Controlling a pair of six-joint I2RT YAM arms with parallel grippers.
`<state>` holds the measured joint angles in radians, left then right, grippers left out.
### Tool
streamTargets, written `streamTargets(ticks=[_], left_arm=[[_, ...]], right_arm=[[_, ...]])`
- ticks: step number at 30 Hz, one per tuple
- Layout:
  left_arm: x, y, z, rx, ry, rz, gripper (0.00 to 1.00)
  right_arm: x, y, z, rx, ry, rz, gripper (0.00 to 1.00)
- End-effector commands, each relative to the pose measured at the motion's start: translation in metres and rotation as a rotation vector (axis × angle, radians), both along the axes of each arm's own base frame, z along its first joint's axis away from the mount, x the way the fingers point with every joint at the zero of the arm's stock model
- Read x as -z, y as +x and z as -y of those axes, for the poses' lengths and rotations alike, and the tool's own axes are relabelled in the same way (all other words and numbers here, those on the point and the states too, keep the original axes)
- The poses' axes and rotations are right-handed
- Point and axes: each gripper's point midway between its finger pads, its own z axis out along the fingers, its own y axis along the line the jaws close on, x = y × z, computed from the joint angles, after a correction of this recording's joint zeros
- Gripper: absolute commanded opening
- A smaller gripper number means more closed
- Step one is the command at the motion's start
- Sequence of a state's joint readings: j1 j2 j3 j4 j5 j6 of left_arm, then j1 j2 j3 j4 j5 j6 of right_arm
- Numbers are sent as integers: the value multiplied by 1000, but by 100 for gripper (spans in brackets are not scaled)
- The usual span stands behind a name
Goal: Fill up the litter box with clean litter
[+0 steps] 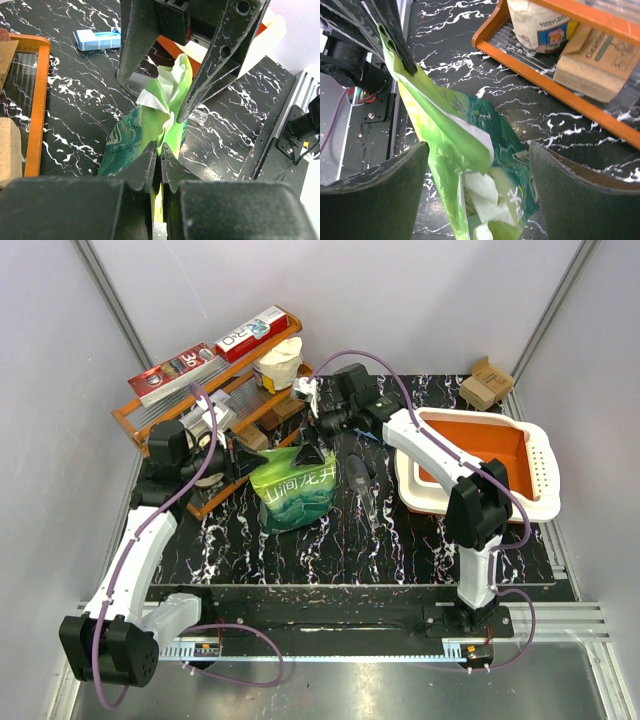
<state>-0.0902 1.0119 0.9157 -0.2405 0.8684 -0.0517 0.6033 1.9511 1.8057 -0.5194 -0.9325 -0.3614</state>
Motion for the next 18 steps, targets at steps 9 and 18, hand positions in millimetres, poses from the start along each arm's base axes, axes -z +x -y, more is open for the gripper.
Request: streamTargets(ticks=[9, 18], left_arm=[[-13, -3, -11, 39, 149, 167, 47], [-29, 26, -19, 107, 334, 321, 63]], right_arm=[[-57, 13, -21, -16, 71, 265, 0], [-110, -4, -14, -34, 122, 430, 0]])
